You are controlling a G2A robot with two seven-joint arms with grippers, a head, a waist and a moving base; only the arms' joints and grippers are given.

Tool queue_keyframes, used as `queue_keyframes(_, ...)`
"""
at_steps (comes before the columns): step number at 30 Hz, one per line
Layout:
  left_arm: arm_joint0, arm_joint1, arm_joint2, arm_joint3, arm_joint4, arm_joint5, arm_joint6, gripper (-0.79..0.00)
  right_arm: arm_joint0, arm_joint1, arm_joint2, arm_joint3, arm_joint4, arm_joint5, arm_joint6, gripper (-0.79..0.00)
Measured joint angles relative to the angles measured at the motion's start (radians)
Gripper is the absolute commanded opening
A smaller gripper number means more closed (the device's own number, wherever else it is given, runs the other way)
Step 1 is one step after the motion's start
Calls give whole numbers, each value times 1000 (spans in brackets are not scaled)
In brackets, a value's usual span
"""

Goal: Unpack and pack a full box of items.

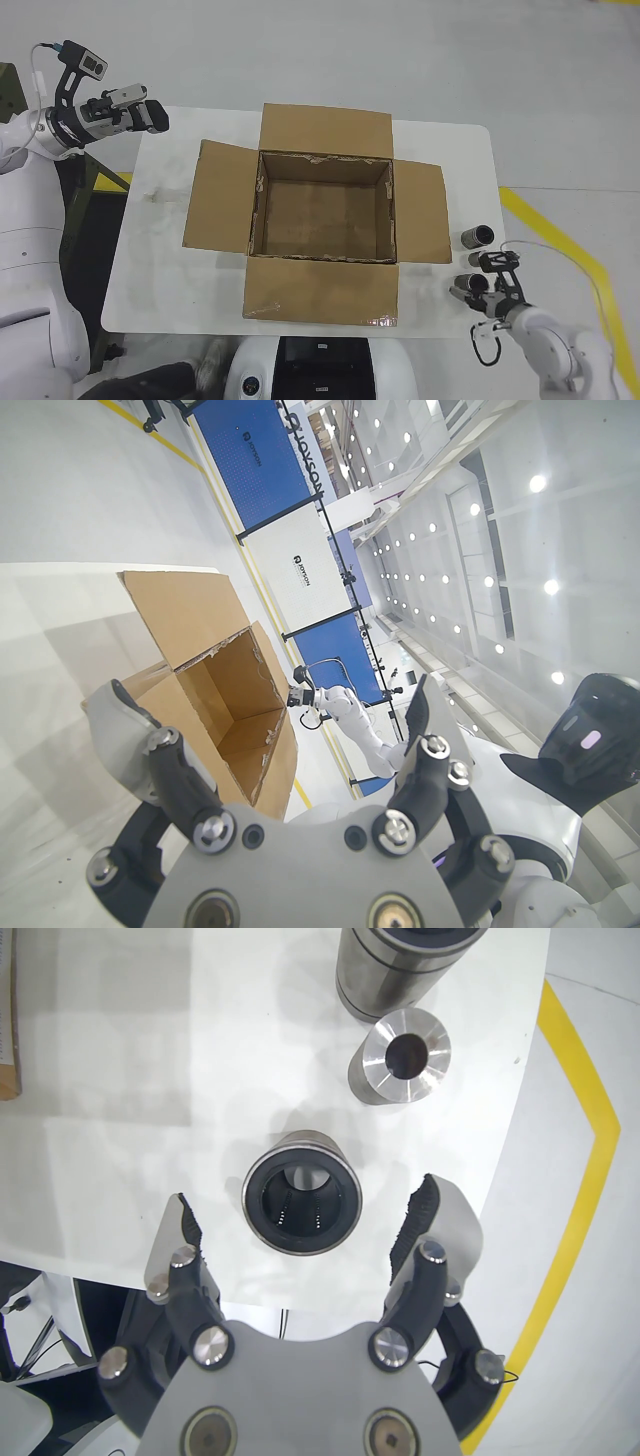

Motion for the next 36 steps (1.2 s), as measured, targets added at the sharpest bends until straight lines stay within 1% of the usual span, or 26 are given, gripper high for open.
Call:
queue_keyframes(1, 0, 0, 0, 0, 0, 0, 0, 0, 3, 0, -1, 3, 1, 1, 1, -219)
queue_keyframes(3, 0, 0, 0, 0, 0, 0, 0, 0, 8, 1, 0, 10, 5, 5, 2, -305)
queue_keyframes(5, 0, 0, 0, 0, 0, 0, 0, 0, 11, 1, 2, 14, 10, 7, 2, -326)
queue_keyframes(10, 0, 0, 0, 0, 0, 0, 0, 0, 16, 3, 2, 20, 16, 6, -3, -317)
queue_keyframes(12, 0, 0, 0, 0, 0, 0, 0, 0, 17, 3, 1, 20, 18, 6, -5, -292)
queue_keyframes(13, 0, 0, 0, 0, 0, 0, 0, 0, 18, 4, 0, 20, 19, 7, -6, -299)
queue_keyframes(15, 0, 0, 0, 0, 0, 0, 0, 0, 19, 4, 0, 20, 18, 7, -8, -345)
queue_keyframes(17, 0, 0, 0, 0, 0, 0, 0, 0, 21, 5, -1, 19, 17, 7, -10, -369)
queue_keyframes(22, 0, 0, 0, 0, 0, 0, 0, 0, 25, 6, 1, 18, 20, 10, -12, -533)
queue_keyframes(23, 0, 0, 0, 0, 0, 0, 0, 0, 25, 7, 0, 18, 20, 10, -12, -551)
queue_keyframes(25, 0, 0, 0, 0, 0, 0, 0, 0, 25, 7, -1, 18, 20, 10, -12, -637)
queue_keyframes(29, 0, 0, 0, 0, 0, 0, 0, 0, 22, 8, -4, 14, 23, 12, -11, -782)
queue_keyframes(36, 0, 0, 0, 0, 0, 0, 0, 0, -10, 11, 21, -39, 47, 10, -6, -785)
